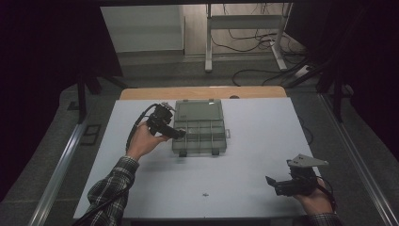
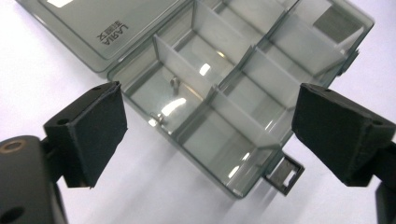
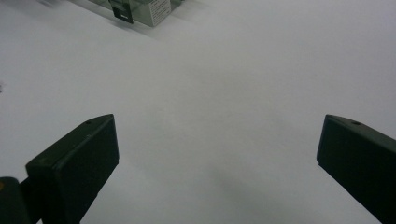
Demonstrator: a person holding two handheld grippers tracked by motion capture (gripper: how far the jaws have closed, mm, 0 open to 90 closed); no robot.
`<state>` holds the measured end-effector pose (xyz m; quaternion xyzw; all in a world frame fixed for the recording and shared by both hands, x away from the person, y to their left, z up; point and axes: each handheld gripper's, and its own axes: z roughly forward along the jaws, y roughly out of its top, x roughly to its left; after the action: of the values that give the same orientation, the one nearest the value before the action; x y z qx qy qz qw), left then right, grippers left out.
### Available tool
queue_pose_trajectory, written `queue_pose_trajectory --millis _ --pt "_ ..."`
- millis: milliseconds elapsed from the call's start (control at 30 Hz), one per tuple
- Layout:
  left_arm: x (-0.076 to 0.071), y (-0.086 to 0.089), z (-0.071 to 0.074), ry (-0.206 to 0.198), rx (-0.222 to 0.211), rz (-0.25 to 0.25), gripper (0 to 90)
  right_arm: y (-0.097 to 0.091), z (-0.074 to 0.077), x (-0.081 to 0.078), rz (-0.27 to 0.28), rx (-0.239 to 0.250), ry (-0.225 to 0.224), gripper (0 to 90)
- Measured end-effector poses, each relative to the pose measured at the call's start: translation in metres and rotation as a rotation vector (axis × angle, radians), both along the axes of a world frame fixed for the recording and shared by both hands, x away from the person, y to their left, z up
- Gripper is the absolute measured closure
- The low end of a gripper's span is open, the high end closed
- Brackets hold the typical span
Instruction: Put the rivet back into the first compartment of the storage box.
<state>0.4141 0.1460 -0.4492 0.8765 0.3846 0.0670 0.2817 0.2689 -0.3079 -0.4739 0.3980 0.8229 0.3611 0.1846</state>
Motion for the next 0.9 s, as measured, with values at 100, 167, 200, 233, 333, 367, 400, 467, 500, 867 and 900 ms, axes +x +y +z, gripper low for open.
queue_pose_trajectory --millis 100,167,200,233,333,367,400,467,500,867,900 --pt "-0.007 -0.002 0.002 -0.01 0.018 -0.01 6.7 0.0 0.0 0.0 0.0 -0.001 0.002 0.0" --pt "-0.013 -0.002 0.004 -0.011 0.003 -0.017 5.4 0.0 0.0 0.0 0.0 -0.001 0.002 0.0" --pt "-0.015 -0.003 0.005 -0.011 -0.002 -0.021 4.5 0.0 0.0 0.0 0.0 -0.001 0.002 0.0" --pt "-0.018 -0.004 0.005 -0.013 -0.006 -0.025 4.2 0.0 0.0 0.0 0.001 -0.001 0.003 0.0" --pt "-0.025 -0.006 0.006 -0.013 -0.018 -0.042 2.6 0.001 0.0 0.0 0.0 -0.001 0.003 0.0" --pt "-0.028 -0.007 0.006 -0.016 -0.024 -0.047 2.1 0.001 0.0 0.0 0.0 -0.001 0.003 0.0" --pt "-0.031 -0.008 0.006 -0.014 -0.027 -0.053 1.4 0.001 0.0 0.0 0.0 -0.001 0.002 0.0" --pt "-0.035 -0.01 0.005 -0.016 -0.037 -0.063 0.3 0.001 0.0 0.0 0.0 -0.003 0.003 0.0" --pt "-0.038 -0.011 0.005 -0.016 -0.041 -0.068 0.0 0.001 0.0 0.0 0.0 -0.003 0.003 0.0" --pt "-0.064 -0.019 -0.003 -0.02 -0.077 -0.118 0.0 0.001 0.0 0.0 0.002 -0.008 0.004 0.0" --pt "-0.066 -0.019 -0.004 -0.02 -0.081 -0.122 0.0 0.001 0.0 0.0 0.003 -0.007 0.004 0.0"
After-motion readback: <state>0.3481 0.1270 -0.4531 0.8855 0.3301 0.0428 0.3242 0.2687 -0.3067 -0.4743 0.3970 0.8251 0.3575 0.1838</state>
